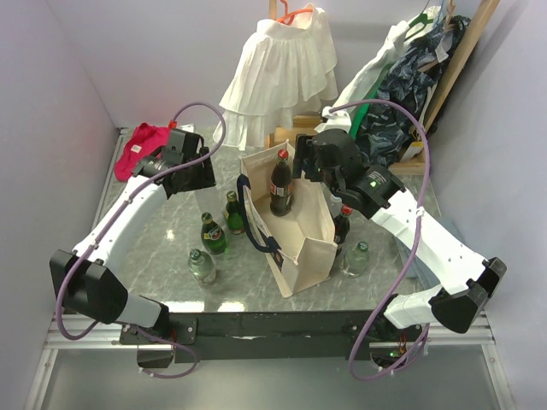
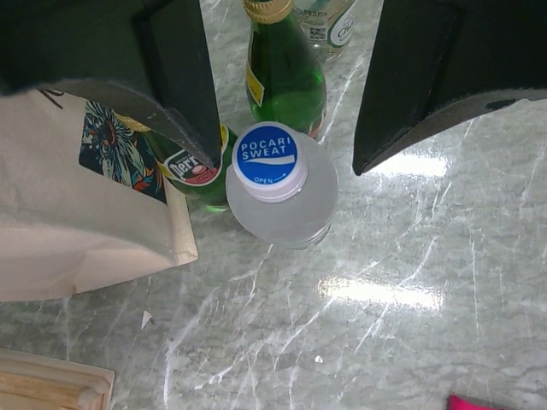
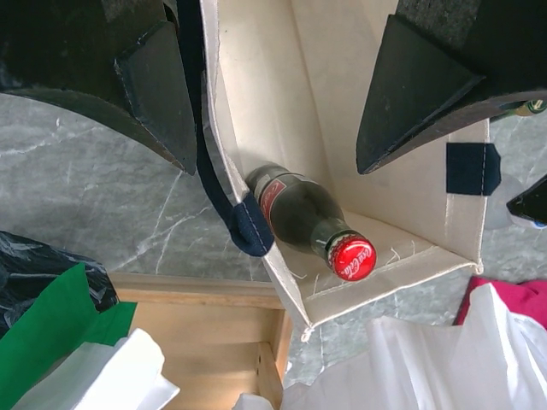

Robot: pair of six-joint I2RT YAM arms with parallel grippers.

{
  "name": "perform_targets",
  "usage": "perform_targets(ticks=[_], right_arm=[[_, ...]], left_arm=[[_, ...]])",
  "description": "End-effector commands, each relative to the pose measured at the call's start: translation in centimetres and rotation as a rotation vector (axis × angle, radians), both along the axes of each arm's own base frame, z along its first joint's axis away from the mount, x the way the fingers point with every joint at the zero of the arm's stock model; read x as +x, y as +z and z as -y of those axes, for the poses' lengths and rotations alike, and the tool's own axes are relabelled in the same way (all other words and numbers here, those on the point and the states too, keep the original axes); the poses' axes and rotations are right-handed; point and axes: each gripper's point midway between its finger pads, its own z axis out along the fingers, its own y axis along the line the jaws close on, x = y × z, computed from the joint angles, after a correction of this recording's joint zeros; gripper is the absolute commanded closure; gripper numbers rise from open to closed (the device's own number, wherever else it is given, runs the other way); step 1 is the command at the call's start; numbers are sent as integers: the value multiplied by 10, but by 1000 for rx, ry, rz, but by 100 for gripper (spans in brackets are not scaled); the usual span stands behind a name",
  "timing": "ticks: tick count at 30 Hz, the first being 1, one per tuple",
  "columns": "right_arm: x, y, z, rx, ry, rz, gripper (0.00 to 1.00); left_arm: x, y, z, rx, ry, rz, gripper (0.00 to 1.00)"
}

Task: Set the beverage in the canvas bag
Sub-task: Pick up the drink from the center of the board.

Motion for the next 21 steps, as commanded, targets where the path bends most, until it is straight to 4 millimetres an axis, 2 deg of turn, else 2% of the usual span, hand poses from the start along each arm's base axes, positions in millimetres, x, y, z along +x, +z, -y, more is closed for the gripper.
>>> perform_targets(ticks=[1,7,11,21], right_arm=[[-1,-1,1,5,-13,7,18],[-2,-3,4,0,-17,3,18],[-2,-2,4,1,-18,7,18],[-2,0,6,-3,-23,12,18]], left_arm=[[7,2,3,-6,-20,22,32],[10,-1,6,-10,-25,17,33],[11,3,8,-16,-35,23,41],[13,-3,8,4,-42,8,43]])
